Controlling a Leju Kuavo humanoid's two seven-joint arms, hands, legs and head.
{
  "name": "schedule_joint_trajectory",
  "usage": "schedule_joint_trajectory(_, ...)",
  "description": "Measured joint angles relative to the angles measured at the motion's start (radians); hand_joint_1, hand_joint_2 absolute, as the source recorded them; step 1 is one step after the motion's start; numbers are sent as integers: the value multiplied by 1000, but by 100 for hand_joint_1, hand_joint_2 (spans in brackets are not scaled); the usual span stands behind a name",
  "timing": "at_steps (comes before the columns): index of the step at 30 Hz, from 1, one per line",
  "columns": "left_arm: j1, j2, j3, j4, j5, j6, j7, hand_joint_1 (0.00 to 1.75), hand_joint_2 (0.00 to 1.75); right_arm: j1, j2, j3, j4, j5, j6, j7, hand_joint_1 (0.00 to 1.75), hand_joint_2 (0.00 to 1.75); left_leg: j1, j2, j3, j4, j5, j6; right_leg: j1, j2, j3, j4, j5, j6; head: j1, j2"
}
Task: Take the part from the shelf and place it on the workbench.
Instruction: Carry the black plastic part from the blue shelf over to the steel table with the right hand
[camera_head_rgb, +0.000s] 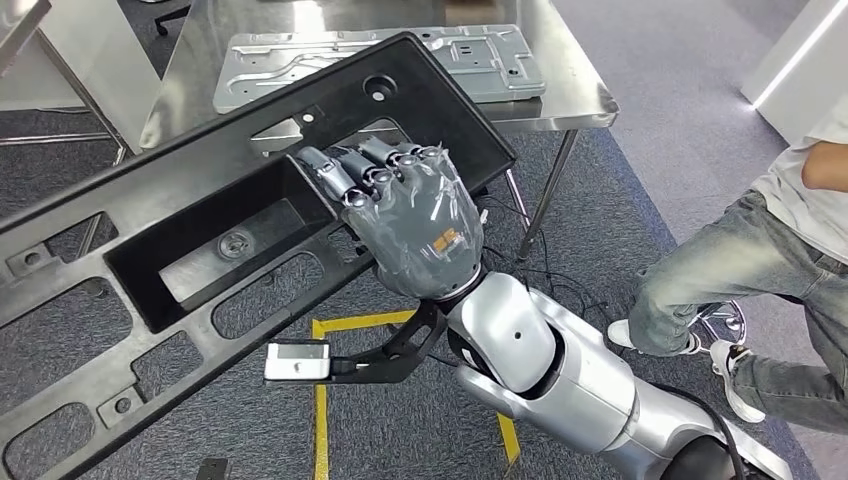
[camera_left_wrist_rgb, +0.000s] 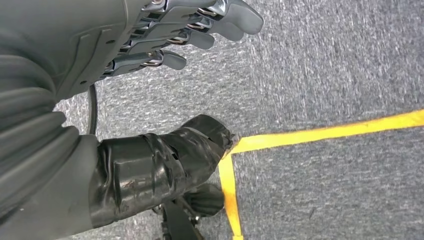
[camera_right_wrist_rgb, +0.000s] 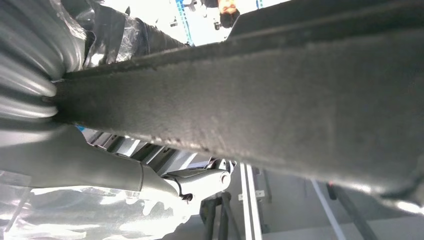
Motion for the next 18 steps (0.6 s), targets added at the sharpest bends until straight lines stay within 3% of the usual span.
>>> schedule_joint_trajectory(2, -2, 0, -2, 0, -1, 0, 1, 0, 175, -1, 0, 0, 0, 0, 2, 0, 175, 175, 0, 0, 5, -2, -2, 12, -1, 1, -42, 88, -46, 6, 4, 0)
schedule_joint_trajectory(4, -3, 0, -4, 0, -2, 3, 5, 0, 175, -1, -1, 0, 0, 0, 9, 1, 175, 175, -4, -1, 6, -2, -6, 19, 0, 2, -113, 218, -95, 6, 6, 0)
schedule_joint_trajectory(5, -2, 1, -5, 0, -1, 6, 6, 0, 175, -1, -2, 0, 0, 0, 14, 2, 175, 175, -6, -1, 8, -2, -8, 21, 0, 2, -139, 258, -99, 4, 7, 0)
schedule_joint_trajectory(6, -2, 1, -7, 0, -1, 9, 8, 0, 175, 0, -3, 0, 0, 0, 17, 2, 175, 175, -9, -3, 11, -2, -10, 23, 1, 2, -149, 264, -85, 1, 7, 0)
schedule_joint_trajectory(7, -2, 1, -8, 0, -1, 12, 9, 0, 175, 0, -4, 0, 0, 0, 20, 2, 175, 175, -11, -5, 15, -2, -13, 24, 3, 3, -139, 232, -54, -5, 7, 0)
schedule_joint_trajectory(9, -2, 0, -13, 0, -1, 14, 9, 0, 175, -2, -5, 0, 0, 0, 22, 3, 175, 175, -14, -9, 24, -2, -19, 23, 11, 5, -83, 106, 19, -25, 6, 0)
schedule_joint_trajectory(10, -3, 0, -14, -1, -1, 14, 9, 0, 175, -3, -5, 0, 0, 0, 23, 3, 175, 175, -16, -10, 26, -2, -22, 20, 15, 6, -56, 47, 37, -35, 6, 0)
schedule_joint_trajectory(12, -3, 0, -16, -1, 0, 15, 9, 0, 175, -4, -6, 0, 0, 0, 27, 4, 175, 175, -15, -11, 27, -4, -26, 12, 22, 7, -31, -4, 37, -46, 7, 0)
schedule_joint_trajectory(15, -3, 8, -17, -2, 6, 19, 9, 0, 175, -3, -7, 0, 0, 0, 29, 6, 175, 175, -14, -8, 32, -2, -34, -4, 16, 5, -9, -31, 33, -49, 8, 0)
schedule_joint_trajectory(16, -4, 11, -17, -2, 8, 19, 9, 0, 175, -3, -7, 0, 0, -1, 28, 7, 175, 175, -14, -6, 23, 20, -43, -9, 11, 4, 3, -41, 32, -52, 7, 0)
schedule_joint_trajectory(18, -4, 16, -17, -2, 13, 19, 9, 0, 175, -3, -7, 0, 0, -2, 28, 7, 175, 175, -10, -3, -34, 125, -79, -19, 8, 2, 24, -49, 23, -55, 4, 0)
